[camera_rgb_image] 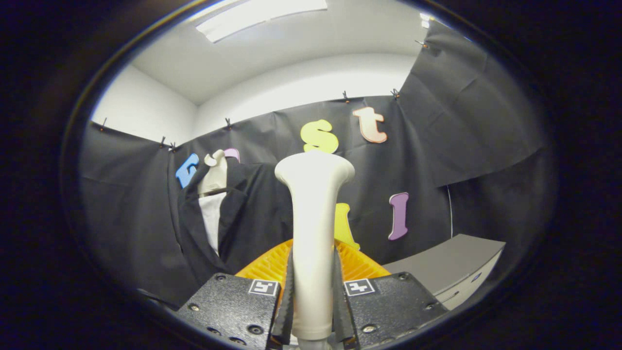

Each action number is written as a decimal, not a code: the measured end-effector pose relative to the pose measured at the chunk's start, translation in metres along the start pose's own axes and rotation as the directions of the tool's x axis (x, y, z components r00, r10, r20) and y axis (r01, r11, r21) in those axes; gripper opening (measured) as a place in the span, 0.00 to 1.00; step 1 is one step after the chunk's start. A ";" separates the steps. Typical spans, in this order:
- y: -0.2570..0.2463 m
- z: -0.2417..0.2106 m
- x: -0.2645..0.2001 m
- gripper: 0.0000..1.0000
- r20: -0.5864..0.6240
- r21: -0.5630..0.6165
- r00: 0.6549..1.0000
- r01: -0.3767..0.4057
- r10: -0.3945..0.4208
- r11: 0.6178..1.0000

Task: Iron the clothes twice with a garment steamer, once on the left side and once on the right side.

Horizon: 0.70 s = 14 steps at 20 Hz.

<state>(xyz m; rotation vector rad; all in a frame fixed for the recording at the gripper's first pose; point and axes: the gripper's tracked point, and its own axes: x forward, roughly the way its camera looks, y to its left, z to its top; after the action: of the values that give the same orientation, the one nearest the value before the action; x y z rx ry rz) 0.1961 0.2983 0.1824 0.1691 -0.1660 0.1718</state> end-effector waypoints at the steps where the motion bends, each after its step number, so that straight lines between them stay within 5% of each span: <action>1: 0.012 0.002 0.004 0.36 0.012 -0.015 1.000 -0.010 0.011 1.000; 14: 0.107 0.029 0.086 0.36 0.141 -0.097 0.977 -0.144 0.157 0.985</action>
<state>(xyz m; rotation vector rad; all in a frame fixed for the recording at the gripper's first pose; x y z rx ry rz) 0.2555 0.4106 0.2423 0.0826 -0.3346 0.3029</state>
